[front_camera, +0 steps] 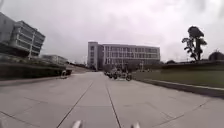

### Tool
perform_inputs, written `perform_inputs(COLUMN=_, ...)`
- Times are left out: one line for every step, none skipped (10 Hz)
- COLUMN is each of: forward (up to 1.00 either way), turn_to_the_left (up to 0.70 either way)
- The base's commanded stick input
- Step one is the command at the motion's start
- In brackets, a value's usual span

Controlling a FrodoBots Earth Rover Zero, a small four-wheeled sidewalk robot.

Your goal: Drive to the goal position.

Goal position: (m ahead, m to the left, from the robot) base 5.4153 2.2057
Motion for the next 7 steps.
perform_inputs(forward=0.7, turn_to_the_left=0.0)
perform_inputs(forward=0.7, turn_to_the_left=0.0)
perform_inputs(forward=0.7, turn_to_the_left=0.25)
perform_inputs(forward=0.7, turn_to_the_left=0.32)
perform_inputs(forward=0.7, turn_to_the_left=0.35)
perform_inputs(forward=0.7, turn_to_the_left=0.35)
perform_inputs(forward=0.7, turn_to_the_left=0.27)
